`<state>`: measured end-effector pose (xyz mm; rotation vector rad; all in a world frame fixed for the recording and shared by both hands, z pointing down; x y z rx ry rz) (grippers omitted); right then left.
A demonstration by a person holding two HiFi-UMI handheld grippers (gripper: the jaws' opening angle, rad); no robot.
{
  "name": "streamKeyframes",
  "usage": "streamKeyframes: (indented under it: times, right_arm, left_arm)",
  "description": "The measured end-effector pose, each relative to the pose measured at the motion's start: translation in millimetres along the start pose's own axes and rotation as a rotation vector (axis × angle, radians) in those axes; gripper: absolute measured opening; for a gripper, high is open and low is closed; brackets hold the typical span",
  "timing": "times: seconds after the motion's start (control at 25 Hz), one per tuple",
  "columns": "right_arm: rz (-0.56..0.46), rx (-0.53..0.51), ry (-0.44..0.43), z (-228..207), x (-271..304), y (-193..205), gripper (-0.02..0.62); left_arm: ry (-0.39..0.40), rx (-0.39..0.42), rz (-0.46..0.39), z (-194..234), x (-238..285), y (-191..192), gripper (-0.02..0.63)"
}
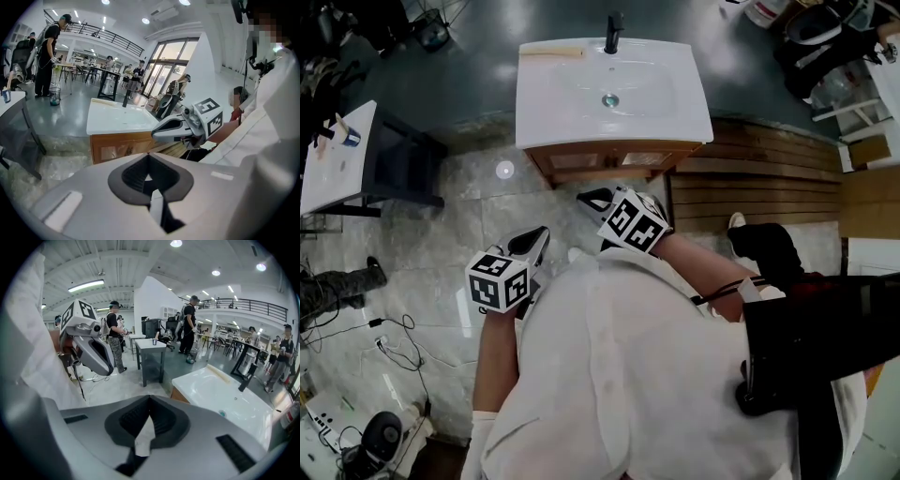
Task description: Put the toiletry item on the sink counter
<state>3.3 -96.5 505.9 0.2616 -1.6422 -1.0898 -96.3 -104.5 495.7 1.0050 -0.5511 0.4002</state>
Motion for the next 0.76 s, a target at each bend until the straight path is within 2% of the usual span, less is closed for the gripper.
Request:
streamKeyframes:
  times: [0.4,0.76]
  right_arm:
    - [-0.004,-0.011,-0.022,-7.9,9.9,-1.3,0.005]
    - [-0.009,0.005,0.011,-36.4,21.6,-17.6,0.005]
  left_arm:
    - [-0.013,-0.019,-0.01,7.6,5.0,1.2,0.006]
    - [-0.007,-0.036,-0.009,27.7,1.2,-7.9,0.006]
Point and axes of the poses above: the fingertips, and each gripper's own axes: x forward along the fingers, z to its left, y out of its underside, the point moved 2 cm from there along -x, backward along the fingers
